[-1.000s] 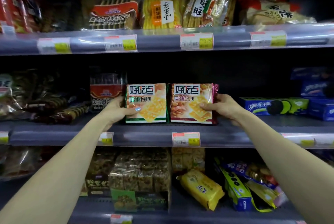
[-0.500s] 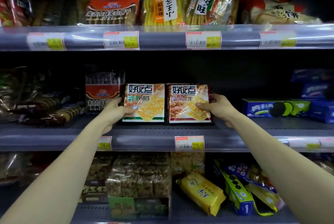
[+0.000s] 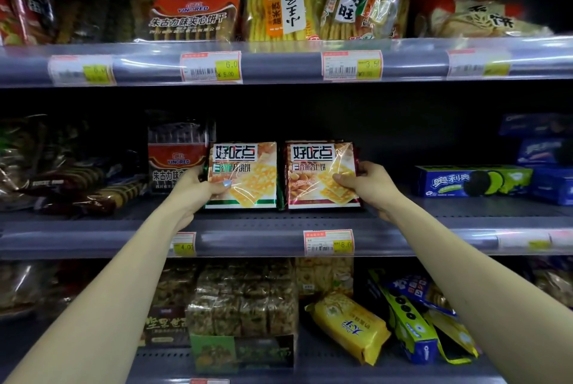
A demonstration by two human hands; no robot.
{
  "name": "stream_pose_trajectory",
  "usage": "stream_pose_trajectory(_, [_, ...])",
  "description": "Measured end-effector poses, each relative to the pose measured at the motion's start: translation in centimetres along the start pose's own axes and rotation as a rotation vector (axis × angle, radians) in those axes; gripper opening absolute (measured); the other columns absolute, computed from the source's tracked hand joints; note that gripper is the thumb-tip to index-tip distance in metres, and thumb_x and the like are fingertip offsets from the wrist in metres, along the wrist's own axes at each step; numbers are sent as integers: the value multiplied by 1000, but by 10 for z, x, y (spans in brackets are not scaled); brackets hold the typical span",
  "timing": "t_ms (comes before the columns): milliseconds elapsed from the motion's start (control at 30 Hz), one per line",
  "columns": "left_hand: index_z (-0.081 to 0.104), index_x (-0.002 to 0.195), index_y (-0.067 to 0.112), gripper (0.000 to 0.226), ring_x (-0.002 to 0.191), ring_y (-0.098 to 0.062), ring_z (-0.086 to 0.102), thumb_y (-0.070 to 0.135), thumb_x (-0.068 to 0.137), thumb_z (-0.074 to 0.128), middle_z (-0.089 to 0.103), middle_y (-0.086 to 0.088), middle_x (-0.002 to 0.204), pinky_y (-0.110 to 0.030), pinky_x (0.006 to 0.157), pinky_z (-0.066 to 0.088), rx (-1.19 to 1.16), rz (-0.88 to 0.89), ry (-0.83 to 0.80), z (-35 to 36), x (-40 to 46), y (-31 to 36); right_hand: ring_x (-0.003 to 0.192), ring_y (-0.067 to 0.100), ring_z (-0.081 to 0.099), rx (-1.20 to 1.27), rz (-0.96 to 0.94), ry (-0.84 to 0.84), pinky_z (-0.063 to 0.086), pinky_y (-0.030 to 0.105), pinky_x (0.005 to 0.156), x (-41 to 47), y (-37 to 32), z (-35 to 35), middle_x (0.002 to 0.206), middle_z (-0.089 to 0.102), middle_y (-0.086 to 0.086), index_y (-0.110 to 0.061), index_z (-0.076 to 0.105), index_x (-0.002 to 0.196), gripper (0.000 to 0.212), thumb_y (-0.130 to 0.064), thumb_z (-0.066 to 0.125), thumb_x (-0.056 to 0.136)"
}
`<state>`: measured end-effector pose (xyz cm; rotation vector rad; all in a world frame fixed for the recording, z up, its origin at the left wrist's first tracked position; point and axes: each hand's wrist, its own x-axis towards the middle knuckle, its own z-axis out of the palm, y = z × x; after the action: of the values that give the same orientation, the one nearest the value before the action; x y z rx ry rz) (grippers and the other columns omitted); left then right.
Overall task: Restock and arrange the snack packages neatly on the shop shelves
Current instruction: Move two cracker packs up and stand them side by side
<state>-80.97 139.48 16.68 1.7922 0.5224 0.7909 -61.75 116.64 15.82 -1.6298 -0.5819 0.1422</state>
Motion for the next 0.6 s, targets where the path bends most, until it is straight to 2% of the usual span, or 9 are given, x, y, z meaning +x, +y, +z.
stream_pose_trajectory(67, [50,114,11,35,81,-9,59,-6,85,62,62,-2,95,-17,65,44,-14,-10,3,0,0,0,93,22,69,-37,-12,5,55,44,89,-2,-1,0,103,69,4,-18,55,103,31,-21,75,80])
stream_pose_trajectory(133, [50,112,12,36,81,-9,59,-6,85,63,62,-2,95,-17,66,44,-12,-11,4,-1,1,-1,93,22,68,-67,-24,16,55,44,89,-4,-1,2,103,68,3,-19,54,105,31,-22,74,81])
stream_pose_trajectory(267, [51,113,11,39,88,-15,59,-5,82,67,62,0,94,-28,87,46,-12,-12,40,-3,3,-3,93,21,68,-127,-34,57,55,42,88,-6,-4,1,98,66,0,-17,54,110,36,-23,74,81])
stream_pose_trajectory(367, [50,113,9,39,90,-19,59,-8,82,65,62,-2,94,-31,90,46,-28,-17,53,-3,3,-4,92,21,68,-143,-28,71,55,42,88,-7,-4,2,98,66,1,-10,55,119,45,-24,75,81])
stream_pose_trajectory(467, [52,121,4,44,94,-20,61,-7,81,67,63,-8,104,-33,94,47,-25,-21,53,-4,4,-6,93,21,68,-134,-30,79,55,42,88,-8,-4,3,102,67,4,-9,55,120,46,-23,75,81])
stream_pose_trajectory(600, [51,125,2,48,95,-20,62,-5,81,69,63,-8,106,-35,97,47,-10,-19,48,-6,7,-8,93,21,68,-149,-32,88,56,41,87,-10,-4,3,103,66,4,-10,54,120,46,-24,75,81])
